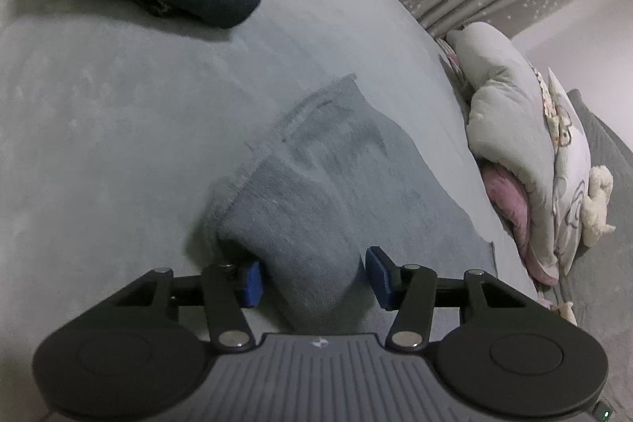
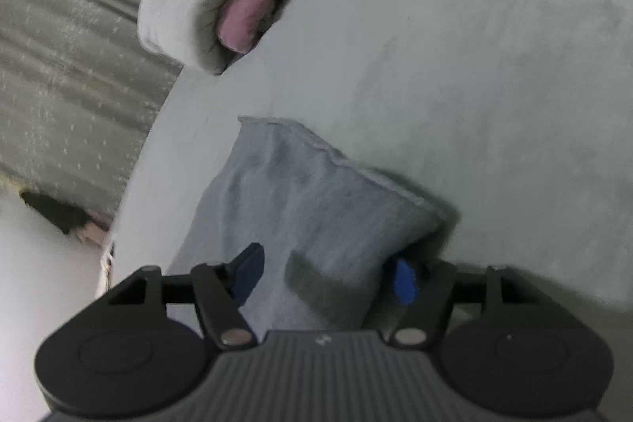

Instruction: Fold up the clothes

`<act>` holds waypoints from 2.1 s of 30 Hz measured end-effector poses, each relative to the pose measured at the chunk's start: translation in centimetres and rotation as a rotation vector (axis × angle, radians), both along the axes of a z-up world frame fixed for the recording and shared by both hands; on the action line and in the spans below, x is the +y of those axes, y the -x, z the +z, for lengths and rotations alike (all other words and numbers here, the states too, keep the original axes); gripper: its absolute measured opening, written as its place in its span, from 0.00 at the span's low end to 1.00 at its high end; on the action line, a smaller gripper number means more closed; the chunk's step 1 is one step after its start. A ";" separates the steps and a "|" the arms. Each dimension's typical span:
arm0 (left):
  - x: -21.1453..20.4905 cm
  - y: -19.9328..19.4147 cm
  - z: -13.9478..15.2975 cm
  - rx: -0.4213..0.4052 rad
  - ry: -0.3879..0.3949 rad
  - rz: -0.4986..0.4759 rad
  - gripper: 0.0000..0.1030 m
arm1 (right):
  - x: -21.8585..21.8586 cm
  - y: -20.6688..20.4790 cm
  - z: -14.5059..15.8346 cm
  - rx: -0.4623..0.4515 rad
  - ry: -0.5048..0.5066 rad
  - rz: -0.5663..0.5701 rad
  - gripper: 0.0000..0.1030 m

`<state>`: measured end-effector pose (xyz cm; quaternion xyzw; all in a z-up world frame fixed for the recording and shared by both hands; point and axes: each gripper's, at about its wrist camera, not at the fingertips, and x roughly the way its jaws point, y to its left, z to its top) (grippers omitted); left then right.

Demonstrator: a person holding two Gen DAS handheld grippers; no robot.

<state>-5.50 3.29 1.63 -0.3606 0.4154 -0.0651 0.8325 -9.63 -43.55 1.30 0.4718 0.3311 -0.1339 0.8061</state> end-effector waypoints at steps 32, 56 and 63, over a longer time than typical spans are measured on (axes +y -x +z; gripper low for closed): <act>1.8 -1.3 5.1 -0.123 0.092 -0.007 0.15 | 4.1 0.2 7.5 -0.248 0.320 0.094 0.12; -7.5 -9.0 18.5 -0.136 0.090 -0.191 0.14 | -3.8 4.5 18.2 -0.442 0.232 0.097 0.12; -20.4 -15.9 25.2 -0.171 0.057 -0.294 0.14 | -16.4 4.1 22.7 -0.477 0.178 -0.008 0.12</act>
